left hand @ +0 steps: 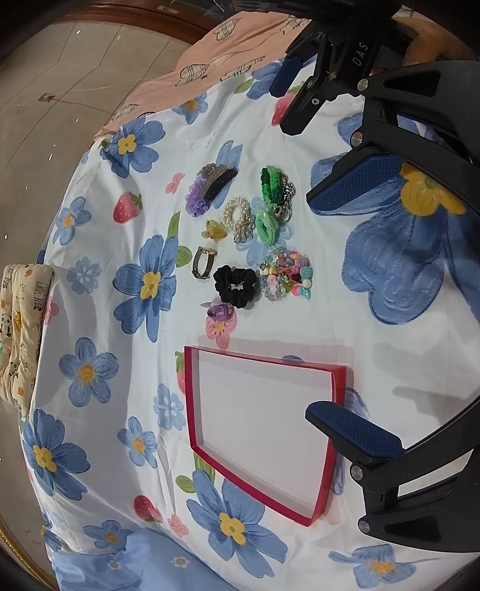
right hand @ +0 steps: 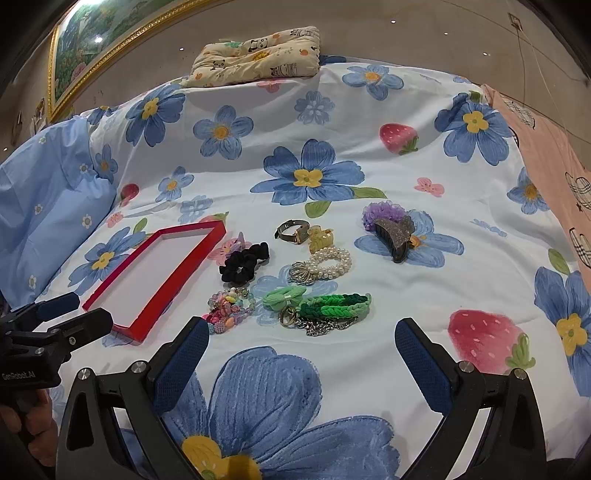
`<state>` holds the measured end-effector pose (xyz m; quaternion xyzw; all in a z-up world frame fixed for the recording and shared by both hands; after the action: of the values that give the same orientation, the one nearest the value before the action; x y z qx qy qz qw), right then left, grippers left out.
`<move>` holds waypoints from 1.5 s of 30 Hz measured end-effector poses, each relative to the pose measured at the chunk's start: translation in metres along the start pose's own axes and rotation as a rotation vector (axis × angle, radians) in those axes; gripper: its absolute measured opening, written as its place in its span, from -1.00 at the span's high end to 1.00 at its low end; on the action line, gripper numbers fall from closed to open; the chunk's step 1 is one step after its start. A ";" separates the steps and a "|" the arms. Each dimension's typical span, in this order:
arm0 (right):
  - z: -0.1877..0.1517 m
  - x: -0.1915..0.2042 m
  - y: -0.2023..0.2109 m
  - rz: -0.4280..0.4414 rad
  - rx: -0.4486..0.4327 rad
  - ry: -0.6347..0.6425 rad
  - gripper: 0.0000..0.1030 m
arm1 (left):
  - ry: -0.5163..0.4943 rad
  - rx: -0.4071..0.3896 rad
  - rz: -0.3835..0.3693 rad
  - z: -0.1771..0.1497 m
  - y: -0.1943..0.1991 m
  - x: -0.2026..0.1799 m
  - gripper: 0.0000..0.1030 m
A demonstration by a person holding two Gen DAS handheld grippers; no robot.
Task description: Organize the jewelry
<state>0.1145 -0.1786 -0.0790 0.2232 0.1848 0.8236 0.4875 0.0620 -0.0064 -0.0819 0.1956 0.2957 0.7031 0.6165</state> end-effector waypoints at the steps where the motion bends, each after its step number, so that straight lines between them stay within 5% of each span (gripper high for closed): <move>1: 0.000 0.000 0.000 0.001 -0.001 0.000 -0.98 | 0.003 0.000 0.000 0.000 -0.001 0.003 -1.00; 45: -0.002 0.005 -0.005 0.009 0.002 -0.005 -0.98 | 0.004 0.001 0.001 -0.003 -0.006 0.005 -1.00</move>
<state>0.1151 -0.1722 -0.0824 0.2266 0.1835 0.8251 0.4840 0.0634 -0.0017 -0.0883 0.1943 0.2972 0.7037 0.6154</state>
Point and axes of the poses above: each gripper's, at about its wrist camera, not at the fingertips, and y roughly against the way its jaws point, x to its left, z to its top, the point moved 10 cm from there along -y, roughly the way its jaws point, and after that the axes turned 4 degrees about z, right-handed, at the moved point
